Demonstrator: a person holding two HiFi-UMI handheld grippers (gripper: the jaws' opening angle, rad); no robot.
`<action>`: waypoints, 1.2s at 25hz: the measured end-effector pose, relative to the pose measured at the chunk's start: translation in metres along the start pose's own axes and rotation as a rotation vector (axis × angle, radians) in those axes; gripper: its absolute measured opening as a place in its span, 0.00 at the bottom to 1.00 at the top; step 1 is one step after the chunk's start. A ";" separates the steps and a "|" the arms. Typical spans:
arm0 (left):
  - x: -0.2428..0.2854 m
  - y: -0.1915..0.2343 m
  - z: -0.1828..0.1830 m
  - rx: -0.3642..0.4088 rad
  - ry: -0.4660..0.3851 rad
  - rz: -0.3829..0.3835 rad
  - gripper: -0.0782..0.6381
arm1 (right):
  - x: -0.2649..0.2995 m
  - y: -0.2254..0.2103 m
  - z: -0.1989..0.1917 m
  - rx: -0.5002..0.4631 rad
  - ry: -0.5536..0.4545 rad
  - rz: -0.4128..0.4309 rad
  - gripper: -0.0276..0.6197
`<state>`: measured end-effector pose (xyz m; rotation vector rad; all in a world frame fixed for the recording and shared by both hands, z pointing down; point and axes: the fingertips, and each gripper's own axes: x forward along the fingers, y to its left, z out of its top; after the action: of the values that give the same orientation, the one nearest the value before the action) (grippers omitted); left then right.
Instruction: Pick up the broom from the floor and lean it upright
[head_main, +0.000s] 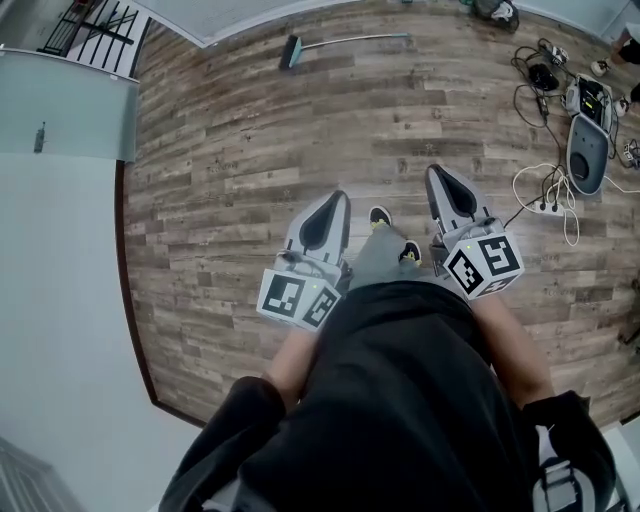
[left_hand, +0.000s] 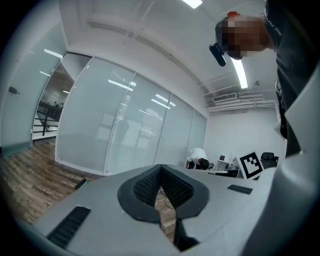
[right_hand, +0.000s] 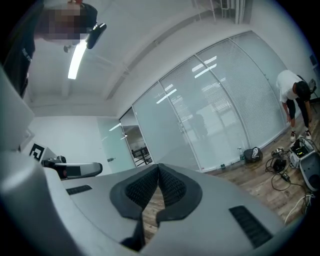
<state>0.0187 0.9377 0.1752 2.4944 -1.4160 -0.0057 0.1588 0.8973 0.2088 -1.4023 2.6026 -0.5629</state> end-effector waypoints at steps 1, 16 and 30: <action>0.002 0.003 0.000 -0.004 0.004 -0.002 0.14 | 0.003 -0.001 0.001 0.001 0.000 -0.002 0.07; 0.069 0.080 0.023 -0.109 -0.018 -0.065 0.14 | 0.092 -0.015 0.014 -0.045 0.054 -0.037 0.07; 0.119 0.153 0.043 -0.119 -0.050 -0.072 0.14 | 0.171 -0.025 0.032 -0.082 0.078 -0.033 0.07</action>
<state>-0.0541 0.7530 0.1856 2.4614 -1.3037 -0.1632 0.0919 0.7352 0.1993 -1.4782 2.6970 -0.5314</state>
